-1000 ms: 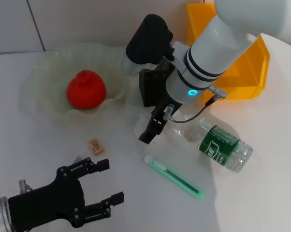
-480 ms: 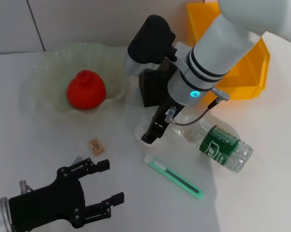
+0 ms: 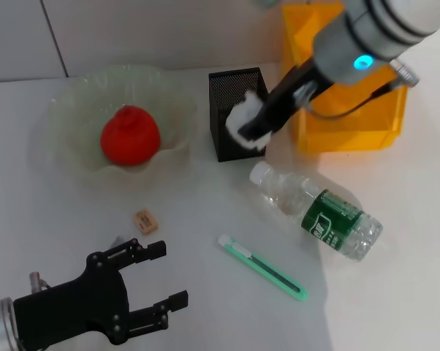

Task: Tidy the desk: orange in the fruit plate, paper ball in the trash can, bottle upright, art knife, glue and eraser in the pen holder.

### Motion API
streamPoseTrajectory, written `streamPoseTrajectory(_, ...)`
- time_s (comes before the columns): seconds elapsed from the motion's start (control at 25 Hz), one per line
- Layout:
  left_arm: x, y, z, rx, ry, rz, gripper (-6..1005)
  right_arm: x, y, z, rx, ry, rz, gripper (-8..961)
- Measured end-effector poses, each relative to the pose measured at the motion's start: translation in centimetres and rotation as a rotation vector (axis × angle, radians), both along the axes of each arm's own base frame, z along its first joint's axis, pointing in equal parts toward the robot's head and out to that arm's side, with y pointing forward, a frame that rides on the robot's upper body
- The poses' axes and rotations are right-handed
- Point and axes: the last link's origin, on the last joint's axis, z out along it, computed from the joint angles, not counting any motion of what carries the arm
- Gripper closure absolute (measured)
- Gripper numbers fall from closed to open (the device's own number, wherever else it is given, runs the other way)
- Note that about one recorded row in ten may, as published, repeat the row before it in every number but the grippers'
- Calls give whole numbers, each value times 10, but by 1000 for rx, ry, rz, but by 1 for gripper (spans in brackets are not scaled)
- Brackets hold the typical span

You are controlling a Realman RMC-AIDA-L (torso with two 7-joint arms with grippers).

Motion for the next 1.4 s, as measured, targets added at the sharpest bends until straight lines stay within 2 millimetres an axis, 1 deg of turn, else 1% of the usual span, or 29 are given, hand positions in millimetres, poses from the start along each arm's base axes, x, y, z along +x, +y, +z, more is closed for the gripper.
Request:
streamPoseTrajectory(0.08, 0, 0, 0, 1, 0, -1, 233, 0, 5, 26, 79, 38, -8, 473)
streamPoseTrajectory(0.12, 1, 1, 0, 0, 0, -4, 234, 2, 8, 44, 137, 65, -17, 473)
streamPoseTrajectory(0.16, 1, 1, 0, 0, 0, -4, 234, 2, 8, 44, 137, 65, -17, 474)
streamPoseTrajectory(0.2, 2, 1, 0, 0, -1, -6, 234, 4, 11, 57, 179, 80, -25, 475)
streamPoseTrajectory(0.28, 3, 3, 0, -1, -1, -10, 235, 12, 15, 76, 249, 86, -44, 476)
streamPoseTrajectory(0.32, 3, 3, 0, -1, -1, -12, 235, 19, 18, 89, 306, 78, -60, 477)
streamPoseTrajectory(0.36, 3, 3, 0, -1, -1, -13, 235, 19, 18, 89, 306, 78, -60, 478)
streamPoseTrajectory(0.48, 4, 4, -1, 0, -1, -17, 236, 31, 21, 102, 377, 64, -78, 480)
streamPoseTrajectory(0.52, 4, 4, -1, 1, -1, -17, 236, 40, 23, 106, 420, 49, -84, 481)
streamPoseTrajectory(0.56, 4, 5, -1, 1, -1, -18, 237, 40, 23, 106, 420, 49, -84, 478)
streamPoseTrajectory(0.68, 5, 5, -1, 1, 0, -20, 238, 56, 28, 104, 464, 20, -105, 471)
streamPoseTrajectory(0.72, 5, 5, -1, 2, 0, -21, 238, 65, 33, 98, 477, 13, -115, 468)
streamPoseTrajectory(0.76, 5, 5, -1, 2, 0, -21, 238, 65, 33, 98, 477, 13, -115, 465)
streamPoseTrajectory(0.92, 5, 5, 0, 2, 0, -21, 239, 80, 42, 79, 464, 6, -137, 455)
streamPoseTrajectory(1.08, 4, 5, 0, 2, 1, -20, 240, 82, 44, 74, 454, -6, -143, 285)
streamPoseTrajectory(1.28, 4, 5, 1, 3, 3, -21, 242, 78, 43, 78, 461, -1, -143, 220)
streamPoseTrajectory(1.4, 3, 5, 1, 4, 3, -19, 243, 70, 36, 85, 447, 9, -155, 182)
